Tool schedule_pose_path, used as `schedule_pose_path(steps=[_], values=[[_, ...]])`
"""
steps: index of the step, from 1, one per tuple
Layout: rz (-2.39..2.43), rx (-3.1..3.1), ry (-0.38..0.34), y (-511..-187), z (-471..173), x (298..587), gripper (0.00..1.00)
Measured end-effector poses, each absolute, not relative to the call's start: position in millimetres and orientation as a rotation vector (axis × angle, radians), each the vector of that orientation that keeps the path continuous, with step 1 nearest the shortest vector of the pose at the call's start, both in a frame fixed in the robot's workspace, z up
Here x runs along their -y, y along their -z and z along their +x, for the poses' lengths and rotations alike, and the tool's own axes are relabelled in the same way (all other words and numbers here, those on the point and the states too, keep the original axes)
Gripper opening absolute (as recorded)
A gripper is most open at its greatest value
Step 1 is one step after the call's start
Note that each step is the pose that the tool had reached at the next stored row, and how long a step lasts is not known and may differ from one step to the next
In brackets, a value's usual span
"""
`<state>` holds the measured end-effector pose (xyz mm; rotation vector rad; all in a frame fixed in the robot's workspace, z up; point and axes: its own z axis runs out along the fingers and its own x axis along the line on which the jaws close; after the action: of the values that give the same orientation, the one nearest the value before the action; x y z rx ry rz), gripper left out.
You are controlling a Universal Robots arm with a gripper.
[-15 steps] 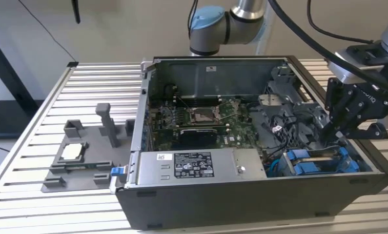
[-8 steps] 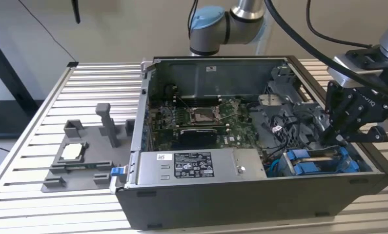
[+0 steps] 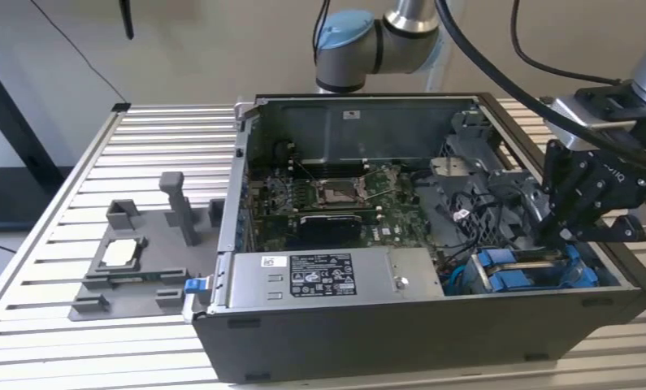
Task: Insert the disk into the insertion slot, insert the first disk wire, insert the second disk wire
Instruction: 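Insert the first disk wire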
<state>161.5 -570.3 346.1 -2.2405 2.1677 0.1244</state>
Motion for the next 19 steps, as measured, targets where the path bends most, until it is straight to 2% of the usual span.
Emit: schedule_pose_path(steps=[11, 19], values=[[-2.192, -2.219, -0.073, -342.7, 161.5, 570.7, 0.19], [-2.167, -2.248, -0.062, -339.4, 161.4, 569.7, 0.19]])
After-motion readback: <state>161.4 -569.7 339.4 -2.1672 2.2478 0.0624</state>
